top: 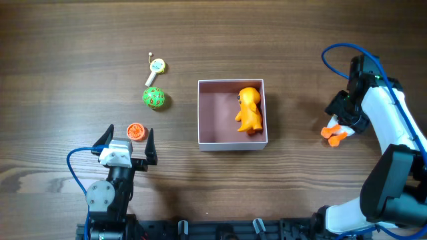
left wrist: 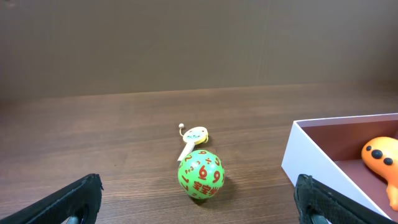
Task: Pack container
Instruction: 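Grasp the white plush duck with the right gripper, then carry the duck into the box beside the dinosaur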
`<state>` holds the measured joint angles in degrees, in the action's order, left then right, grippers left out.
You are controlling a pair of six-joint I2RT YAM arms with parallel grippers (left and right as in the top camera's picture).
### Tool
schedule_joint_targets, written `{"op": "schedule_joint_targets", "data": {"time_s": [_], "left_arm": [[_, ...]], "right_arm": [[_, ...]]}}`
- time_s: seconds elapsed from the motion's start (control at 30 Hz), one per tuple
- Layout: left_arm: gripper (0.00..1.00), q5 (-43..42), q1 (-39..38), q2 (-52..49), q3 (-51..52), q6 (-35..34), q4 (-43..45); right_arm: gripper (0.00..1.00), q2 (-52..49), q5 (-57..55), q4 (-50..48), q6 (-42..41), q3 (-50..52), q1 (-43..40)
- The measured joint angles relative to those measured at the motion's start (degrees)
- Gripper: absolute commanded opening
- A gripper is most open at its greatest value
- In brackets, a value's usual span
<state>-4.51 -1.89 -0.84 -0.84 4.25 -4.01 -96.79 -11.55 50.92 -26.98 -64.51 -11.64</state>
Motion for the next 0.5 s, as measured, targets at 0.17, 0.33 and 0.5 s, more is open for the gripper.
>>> {"op": "schedule_joint_targets", "data": {"time_s": [0.17, 0.33, 0.5], "left_arm": [[1.0, 0.0, 0.0, 0.0, 0.0, 0.0, 0.0], [1.0, 0.0, 0.0, 0.0, 0.0, 0.0, 0.0], [1.0, 0.0, 0.0, 0.0, 0.0, 0.0, 0.0]], "right_arm": [[0.04, 0.0, 0.81, 0.0, 0.26, 0.0, 0.0], [0.04, 0.04, 2.19, -0.04, 1.01, 0.0, 0.66], [0.04, 3.5, 3.78, 0.07, 4.24, -1.16, 7.26]]}}
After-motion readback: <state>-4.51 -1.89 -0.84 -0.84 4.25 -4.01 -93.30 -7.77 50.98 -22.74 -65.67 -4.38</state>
